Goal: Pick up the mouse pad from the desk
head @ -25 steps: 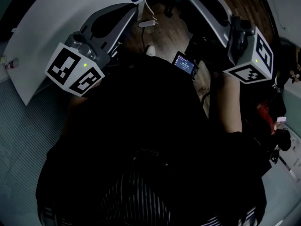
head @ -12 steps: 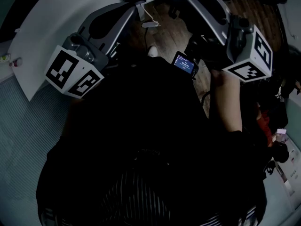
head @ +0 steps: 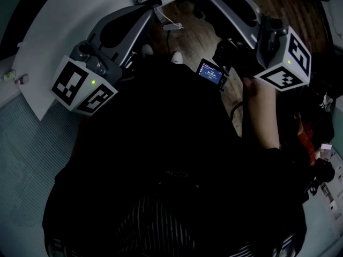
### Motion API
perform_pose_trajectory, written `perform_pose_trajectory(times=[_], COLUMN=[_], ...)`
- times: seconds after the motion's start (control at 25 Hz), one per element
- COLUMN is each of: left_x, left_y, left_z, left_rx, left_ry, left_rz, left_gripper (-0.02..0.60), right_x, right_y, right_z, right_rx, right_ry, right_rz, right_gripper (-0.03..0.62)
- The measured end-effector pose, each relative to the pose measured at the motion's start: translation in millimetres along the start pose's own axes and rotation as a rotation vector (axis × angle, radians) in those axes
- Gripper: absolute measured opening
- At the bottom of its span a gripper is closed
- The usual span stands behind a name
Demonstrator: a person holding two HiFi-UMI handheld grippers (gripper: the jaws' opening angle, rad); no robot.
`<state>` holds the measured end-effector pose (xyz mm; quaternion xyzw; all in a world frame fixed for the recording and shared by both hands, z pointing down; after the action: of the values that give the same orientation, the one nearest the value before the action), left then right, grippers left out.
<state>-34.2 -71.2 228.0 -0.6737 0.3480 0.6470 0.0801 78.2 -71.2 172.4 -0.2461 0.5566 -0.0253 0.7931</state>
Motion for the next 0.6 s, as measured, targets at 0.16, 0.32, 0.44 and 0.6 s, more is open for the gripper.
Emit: perform_pose_trajectory(times=[0.16,0.32,0.44,0.6], left_x=[0.6,8.2,9.0,8.8], left_y=[4.2,13.5,16.6,15.8], left_z=[-5.6,-11.1,-16.2,-18.0], left_rx=[-0.057,-0.115,-0.148,-0.176], left_ry=[-0.014,-0.028,-0.044,-0.058], left_rz=[-0.004,-0.004,0.002,0.023], left_gripper=[0.007,0.007,0.007,0.008], right_x=[2.8,7.2,6.0,6.0], right_y=[4.1,5.1,4.3,4.1], right_z=[-7.6,-11.5,-9.7,-11.0], right_rx=[-0.027,-0.081,-0.105,-0.119], right_ry=[0.028,0.024,0.037,0.052], right_rz=[0.041,0.071,0.083,0.091], right_gripper=[0.005,0.005,0.005,0.005])
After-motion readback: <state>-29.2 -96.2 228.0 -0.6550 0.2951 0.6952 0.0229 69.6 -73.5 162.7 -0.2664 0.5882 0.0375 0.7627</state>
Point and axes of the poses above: the fingertips, and each gripper's own axes: z backward along the fingers, y to its left, x out of its top, the point moved 3 cm from there along z, backward along the fingers, and after that the axes turned 8 degrees about x, right-handed, at the moved point
